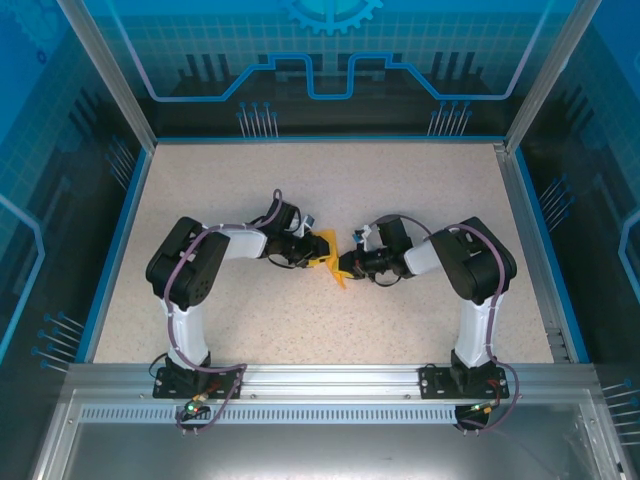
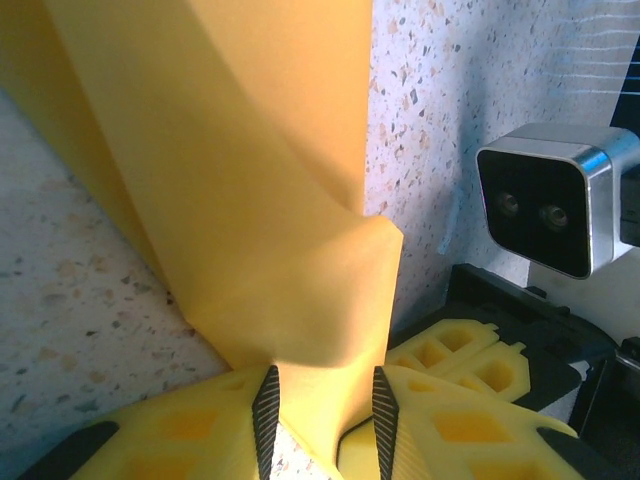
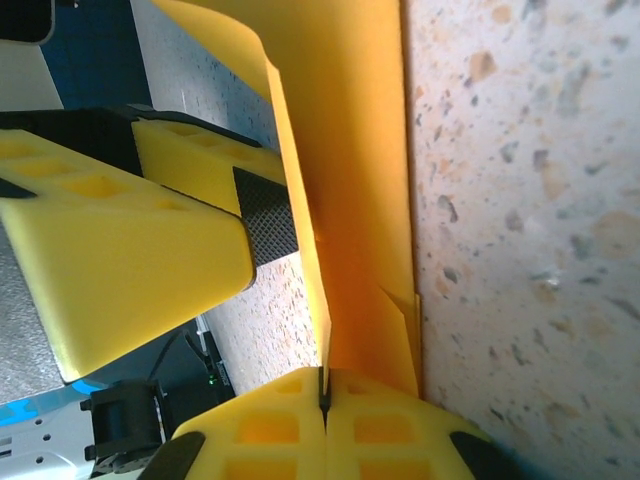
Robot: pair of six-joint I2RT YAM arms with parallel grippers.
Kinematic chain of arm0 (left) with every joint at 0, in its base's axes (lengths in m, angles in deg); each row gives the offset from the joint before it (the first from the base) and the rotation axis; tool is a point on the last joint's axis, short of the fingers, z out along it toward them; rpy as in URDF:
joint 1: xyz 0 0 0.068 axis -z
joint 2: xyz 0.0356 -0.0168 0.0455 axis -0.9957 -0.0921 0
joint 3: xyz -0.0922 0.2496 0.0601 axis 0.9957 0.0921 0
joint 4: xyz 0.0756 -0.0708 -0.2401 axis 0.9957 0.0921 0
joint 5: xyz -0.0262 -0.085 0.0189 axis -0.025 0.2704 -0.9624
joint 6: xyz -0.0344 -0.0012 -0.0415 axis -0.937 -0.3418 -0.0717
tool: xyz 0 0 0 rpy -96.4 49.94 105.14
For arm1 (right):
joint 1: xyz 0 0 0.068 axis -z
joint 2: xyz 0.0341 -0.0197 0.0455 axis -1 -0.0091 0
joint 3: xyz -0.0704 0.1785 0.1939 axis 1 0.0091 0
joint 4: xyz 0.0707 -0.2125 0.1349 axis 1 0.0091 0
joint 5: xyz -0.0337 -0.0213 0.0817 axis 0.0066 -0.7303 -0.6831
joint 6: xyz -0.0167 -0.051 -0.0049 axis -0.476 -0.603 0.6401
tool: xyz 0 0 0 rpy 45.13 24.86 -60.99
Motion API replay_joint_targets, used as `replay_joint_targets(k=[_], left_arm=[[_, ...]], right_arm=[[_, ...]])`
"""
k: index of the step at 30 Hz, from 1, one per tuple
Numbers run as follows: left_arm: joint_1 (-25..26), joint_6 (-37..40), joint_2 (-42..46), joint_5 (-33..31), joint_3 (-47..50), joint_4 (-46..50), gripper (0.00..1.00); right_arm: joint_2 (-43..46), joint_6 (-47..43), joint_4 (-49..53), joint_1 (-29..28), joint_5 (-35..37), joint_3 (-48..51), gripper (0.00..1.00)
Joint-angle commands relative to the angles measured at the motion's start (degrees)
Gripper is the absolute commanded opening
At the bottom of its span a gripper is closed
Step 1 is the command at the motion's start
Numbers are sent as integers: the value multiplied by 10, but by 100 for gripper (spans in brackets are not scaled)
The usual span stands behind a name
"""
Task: Fold a paper plane with a square sheet of paper (pick it up from the middle)
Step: Fold the wing for the fifth time at the center of the table.
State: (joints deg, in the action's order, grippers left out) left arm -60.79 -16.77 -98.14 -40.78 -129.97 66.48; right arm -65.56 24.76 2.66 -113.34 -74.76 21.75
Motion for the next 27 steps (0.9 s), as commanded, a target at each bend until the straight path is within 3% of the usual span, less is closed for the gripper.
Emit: replay_joint_targets(k=[1,7,16,21,27], left_arm=[[5,6,-16,-26,-12,37,34],[5,-4,-18,-36,-20,56,35],[5,-5,-22,-40,-29,70,36],[5,-3,-22,-35,-29,69,35],[5,0,1,-5,-27,40,36]], right_arm=[[-12,-25,84,7,55,0,8],[11,-50,124,5,52,-9,14],[34,-82,177,2,55,-12,16],[41,-98,197,-5,57,-12,16],[31,-92,195,-10,66,-15,8]])
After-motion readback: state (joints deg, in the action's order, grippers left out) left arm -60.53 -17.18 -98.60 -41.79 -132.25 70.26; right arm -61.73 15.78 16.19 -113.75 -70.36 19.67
